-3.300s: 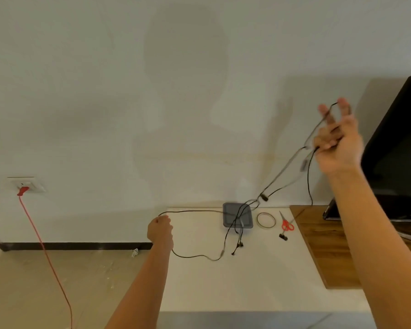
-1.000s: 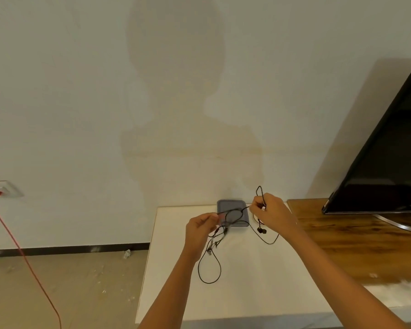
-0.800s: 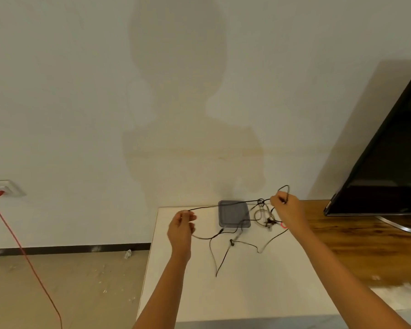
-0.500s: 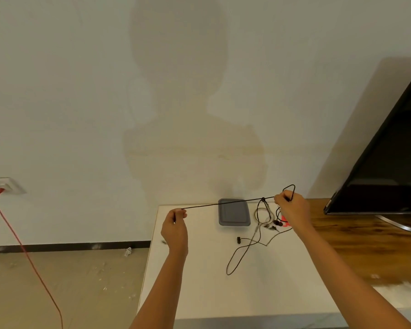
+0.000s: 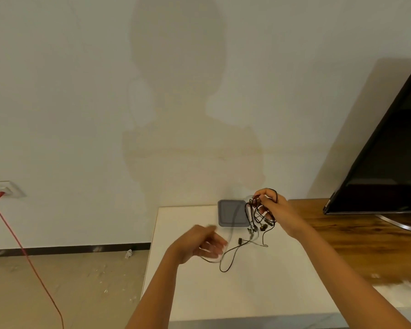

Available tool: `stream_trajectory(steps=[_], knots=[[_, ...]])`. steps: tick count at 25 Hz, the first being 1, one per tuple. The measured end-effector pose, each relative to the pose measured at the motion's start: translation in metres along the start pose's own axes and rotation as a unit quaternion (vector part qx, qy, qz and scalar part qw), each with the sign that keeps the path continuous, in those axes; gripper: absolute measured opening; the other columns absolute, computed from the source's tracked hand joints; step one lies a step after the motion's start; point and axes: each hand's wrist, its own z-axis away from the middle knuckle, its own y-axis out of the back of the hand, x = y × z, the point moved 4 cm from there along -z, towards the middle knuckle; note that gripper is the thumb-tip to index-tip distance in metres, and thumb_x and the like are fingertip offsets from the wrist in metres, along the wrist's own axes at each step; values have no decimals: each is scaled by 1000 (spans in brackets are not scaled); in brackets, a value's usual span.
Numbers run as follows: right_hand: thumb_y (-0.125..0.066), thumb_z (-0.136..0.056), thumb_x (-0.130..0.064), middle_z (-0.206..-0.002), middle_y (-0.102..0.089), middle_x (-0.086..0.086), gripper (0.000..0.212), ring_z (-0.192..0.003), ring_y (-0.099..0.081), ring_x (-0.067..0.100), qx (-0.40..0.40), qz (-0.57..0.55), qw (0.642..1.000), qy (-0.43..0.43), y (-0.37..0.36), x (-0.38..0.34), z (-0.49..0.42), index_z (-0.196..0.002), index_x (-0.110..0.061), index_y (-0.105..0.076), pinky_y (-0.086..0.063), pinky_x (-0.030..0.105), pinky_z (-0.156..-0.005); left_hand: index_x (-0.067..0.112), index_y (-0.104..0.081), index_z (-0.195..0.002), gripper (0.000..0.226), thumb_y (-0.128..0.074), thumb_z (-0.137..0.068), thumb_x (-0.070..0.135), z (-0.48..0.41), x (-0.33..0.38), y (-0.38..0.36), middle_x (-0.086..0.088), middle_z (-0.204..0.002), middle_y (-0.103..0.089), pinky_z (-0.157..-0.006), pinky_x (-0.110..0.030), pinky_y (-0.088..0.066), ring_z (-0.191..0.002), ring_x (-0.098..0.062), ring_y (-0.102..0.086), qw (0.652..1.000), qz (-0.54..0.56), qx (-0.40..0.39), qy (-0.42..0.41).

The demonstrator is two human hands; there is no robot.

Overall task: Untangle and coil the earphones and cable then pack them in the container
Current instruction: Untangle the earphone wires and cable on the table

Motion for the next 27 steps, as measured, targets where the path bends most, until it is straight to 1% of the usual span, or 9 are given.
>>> stream_trajectory(steps=[2, 5, 9, 13, 17, 21, 23, 25, 27], knots=[[-48, -98, -12, -84, -71, 0, 21, -62, -53, 9, -22, -6, 1000, 9, -9, -1, 2, -91, -23, -65, -38, 17, -48, 5, -71, -92, 24, -60, -91, 27, -3, 4, -14, -13, -84, -72, -70, -34, -62, -74, -20, -74, 993, -117, 13, -3], [-52, -96, -10, -90, -72, 11, 18, -64, -48, 10, -39, -1, 999, 10, -23, 0, 7, -90, -21, -64, -38, 16, -50, 8, -64, -95, 27, -74, -80, 28, -6, 20, -32, -11, -90, -71, -74, -35, -61, -78, -21, -73, 975, -93, 147, -140], [-54, -95, -8, -106, -67, 24, 11, -78, -57, 18, -31, -33, 999, -1, -38, 2, 12, -97, -15, -63, -43, 21, -57, 14, -67, -87, 28, -77, -74, 37, -6, 33, -53, -7, -85, -73, -73, -29, -56, -75, -15, -68, 955, -94, 195, -205], [-65, -87, -6, -70, -63, 10, 11, -71, -59, 17, -32, -30, 999, 16, -41, -2, 18, -92, -14, -60, -45, 21, -55, 9, -68, -78, 19, -64, -89, 24, 1, 36, -43, 1, -69, -71, -64, -20, -52, -62, -6, -65, 934, -99, 243, -242], [-66, -83, 0, -63, -66, 0, 13, -47, -46, 8, 53, -39, 998, 19, -17, -2, 16, -83, -12, -61, -36, 16, -43, 17, -73, -83, 16, -59, -91, 12, 12, 30, -10, -1, -72, -71, -68, -31, -60, -61, -12, -67, 940, 7, 254, -229], [-69, -81, 0, -65, -68, 0, 12, -52, -53, 9, 193, -70, 978, -38, 28, 17, 13, -82, -11, -63, -38, 16, -41, 17, -74, -92, 13, -61, -92, 17, 24, 28, 17, -2, -84, -71, -59, -28, -58, -56, -9, -64, 929, 42, 286, -231], [-69, -83, -4, -75, -68, 9, 5, -59, -54, 14, 180, -60, 976, -105, 42, 37, 12, -88, -3, -66, -40, 19, -47, 19, -73, -94, 13, -60, -93, 21, 27, 28, 22, -5, -89, -71, -61, -26, -57, -56, -8, -63, 928, 51, 290, -229], [-71, -84, -16, -90, -66, 15, 24, -75, -58, 19, 123, -10, 978, -167, 47, 51, 13, -100, 1, -67, -43, 27, -62, 21, -72, -97, 14, -58, -94, 23, 29, 29, 21, -7, -92, -73, -67, -31, -59, -60, -11, -63, 934, 54, 272, -224], [-74, -81, -32, -113, -62, 12, 47, -108, -56, 25, 68, 53, 967, -238, 48, 60, 18, -117, -4, -63, -43, 37, -90, 22, -73, -98, 17, -57, -95, 24, 30, 30, 17, -7, -92, -74, -71, -33, -59, -61, -13, -62, 938, 62, 261, -218]])
